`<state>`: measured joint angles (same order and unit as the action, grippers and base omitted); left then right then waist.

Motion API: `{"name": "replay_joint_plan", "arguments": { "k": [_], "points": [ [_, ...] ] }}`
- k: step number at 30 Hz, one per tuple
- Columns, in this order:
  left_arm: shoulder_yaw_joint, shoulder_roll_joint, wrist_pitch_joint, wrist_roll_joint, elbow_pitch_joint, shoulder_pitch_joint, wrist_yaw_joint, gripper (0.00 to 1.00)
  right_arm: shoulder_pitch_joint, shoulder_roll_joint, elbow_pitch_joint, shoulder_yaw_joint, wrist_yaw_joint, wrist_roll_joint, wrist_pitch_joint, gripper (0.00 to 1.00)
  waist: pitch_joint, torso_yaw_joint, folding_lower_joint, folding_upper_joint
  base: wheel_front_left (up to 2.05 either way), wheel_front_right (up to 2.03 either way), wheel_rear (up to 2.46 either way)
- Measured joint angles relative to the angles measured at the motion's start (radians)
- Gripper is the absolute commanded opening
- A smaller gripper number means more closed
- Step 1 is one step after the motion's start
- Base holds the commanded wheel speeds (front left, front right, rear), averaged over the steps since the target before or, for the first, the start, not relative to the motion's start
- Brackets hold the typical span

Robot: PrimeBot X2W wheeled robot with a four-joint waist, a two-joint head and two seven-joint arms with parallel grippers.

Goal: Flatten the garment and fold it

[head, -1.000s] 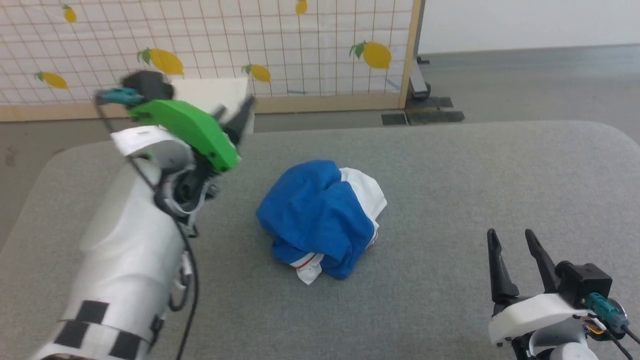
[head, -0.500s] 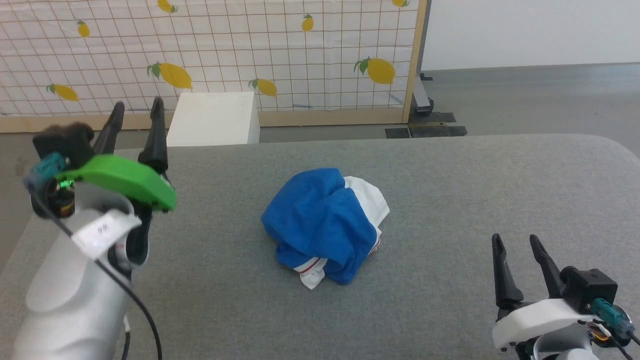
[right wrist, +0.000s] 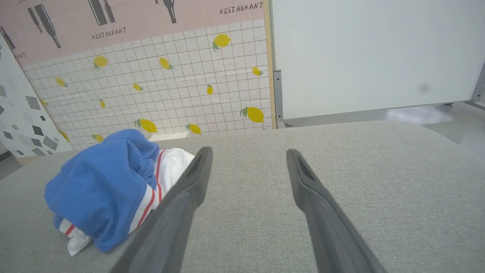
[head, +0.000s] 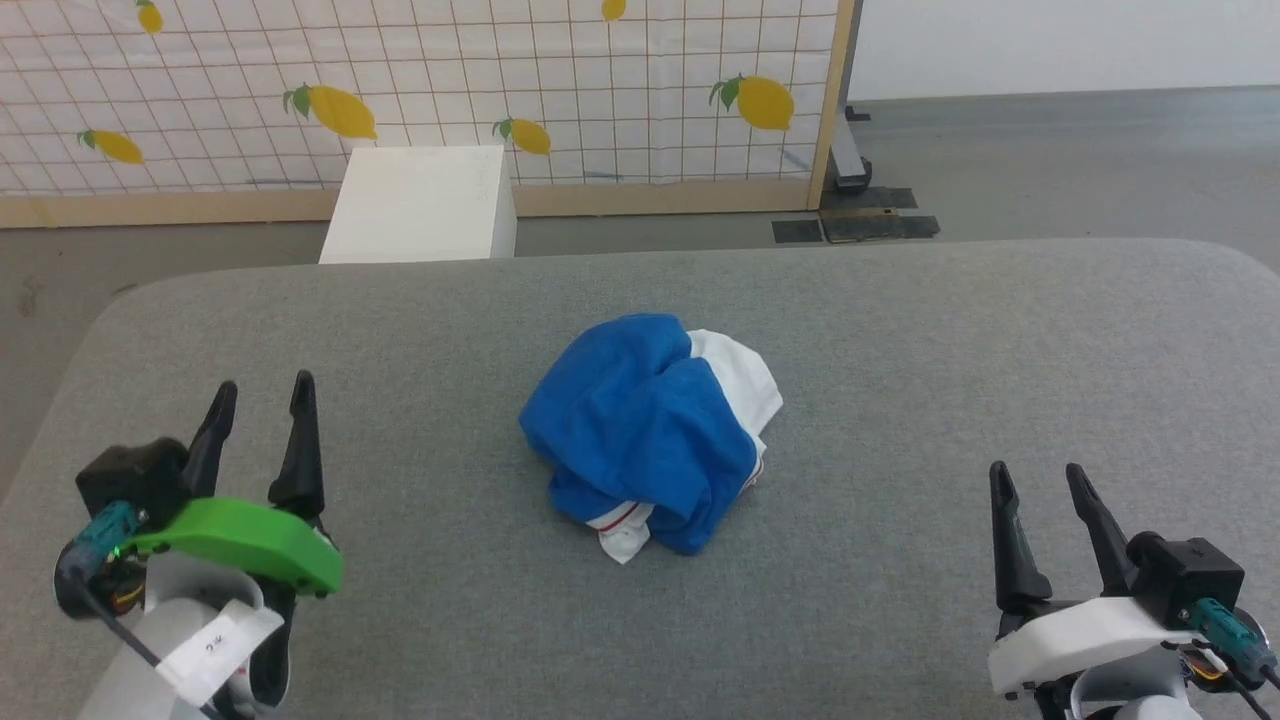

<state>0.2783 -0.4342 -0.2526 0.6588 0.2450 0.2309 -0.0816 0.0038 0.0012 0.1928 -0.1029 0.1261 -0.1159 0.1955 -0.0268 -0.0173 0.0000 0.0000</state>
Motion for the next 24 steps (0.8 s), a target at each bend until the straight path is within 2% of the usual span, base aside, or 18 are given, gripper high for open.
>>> {"name": "replay_joint_plan", "arguments": {
  "k": [9,24],
  "points": [
    [-0.018,0.028,-0.001,0.001,-0.009,-0.1,0.003,1.0,-0.001,0.0,0.012,0.02,0.0,0.0,0.007,1.0,0.012,0.0,0.0,0.0,0.0,0.0,0.0],
    [-0.081,0.091,-0.004,-0.027,-0.033,-0.181,0.038,1.0,-0.002,0.0,0.031,0.046,0.0,-0.009,0.016,1.0,0.018,-0.01,0.0,0.0,0.0,0.0,0.0]
  ]
}}
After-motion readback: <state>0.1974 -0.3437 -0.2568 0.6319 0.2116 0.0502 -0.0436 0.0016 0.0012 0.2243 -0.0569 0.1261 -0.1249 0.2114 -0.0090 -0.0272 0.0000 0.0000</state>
